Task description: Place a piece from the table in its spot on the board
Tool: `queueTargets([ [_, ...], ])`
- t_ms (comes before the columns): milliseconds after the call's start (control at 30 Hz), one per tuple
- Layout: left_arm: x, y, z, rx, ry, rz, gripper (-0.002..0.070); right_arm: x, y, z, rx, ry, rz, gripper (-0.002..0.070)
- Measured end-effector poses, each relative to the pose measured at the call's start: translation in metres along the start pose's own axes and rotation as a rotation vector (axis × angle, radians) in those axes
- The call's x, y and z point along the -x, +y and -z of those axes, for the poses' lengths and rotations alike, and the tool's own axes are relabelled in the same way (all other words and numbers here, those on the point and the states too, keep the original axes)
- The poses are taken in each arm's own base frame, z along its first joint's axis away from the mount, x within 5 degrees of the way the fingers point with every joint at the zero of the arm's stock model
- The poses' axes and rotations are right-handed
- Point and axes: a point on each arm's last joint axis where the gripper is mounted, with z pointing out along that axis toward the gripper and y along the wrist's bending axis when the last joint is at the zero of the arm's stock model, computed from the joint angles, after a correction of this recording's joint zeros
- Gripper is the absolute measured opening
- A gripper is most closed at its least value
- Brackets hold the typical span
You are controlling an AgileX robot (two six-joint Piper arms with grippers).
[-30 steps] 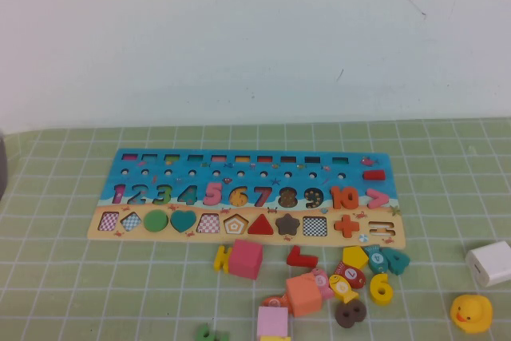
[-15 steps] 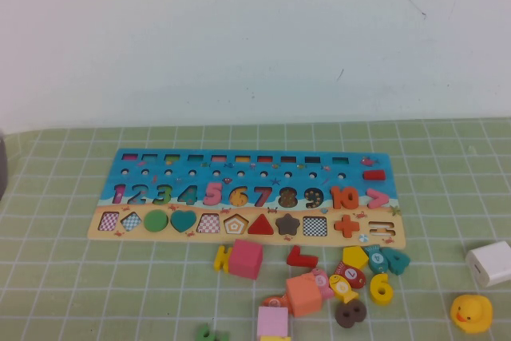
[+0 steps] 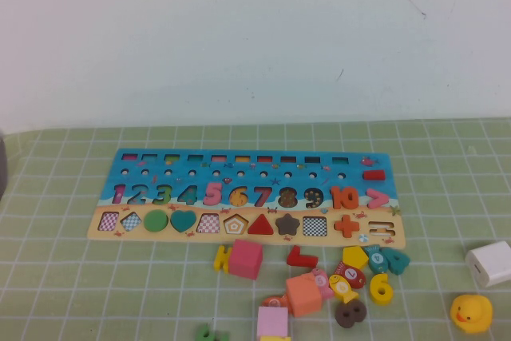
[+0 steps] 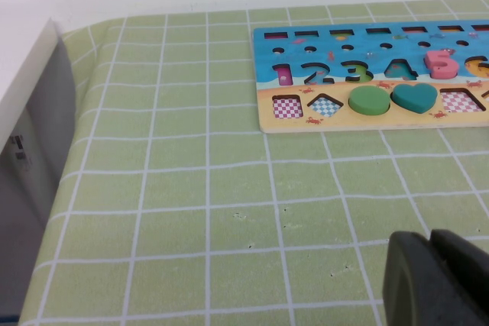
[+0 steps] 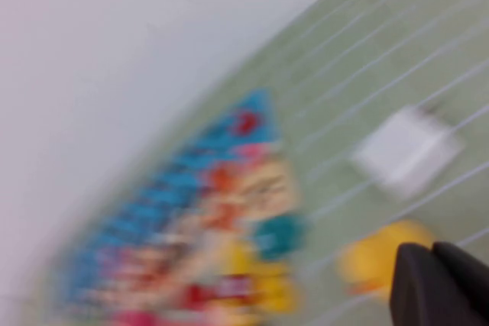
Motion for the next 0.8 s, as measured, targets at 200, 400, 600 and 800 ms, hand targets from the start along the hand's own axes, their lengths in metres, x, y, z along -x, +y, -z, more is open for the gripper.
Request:
queueTargets([
  [200,0.000,0.000,0.000,0.000,0.000,0.000,-0.0001,-0.002,0.011,0.001,0.122,0.045,-0.354,-0.0001],
  [400,0.000,0.000,0.000,0.000,0.000,0.000,-0.0001,-0.002,0.012,0.001,0.132,0.034,-0.271,-0.0001],
  [600,0.000,0.000,0.000,0.000,0.000,0.000,-0.0001,-0.002,0.013,0.001,0.147,0.026,-0.133,-0.0001],
  [800,0.000,0.000,0.000,0.000,0.000,0.000,-0.0001,0.007,0.034,0.013,0.228,0.065,0.162,-0.0001],
])
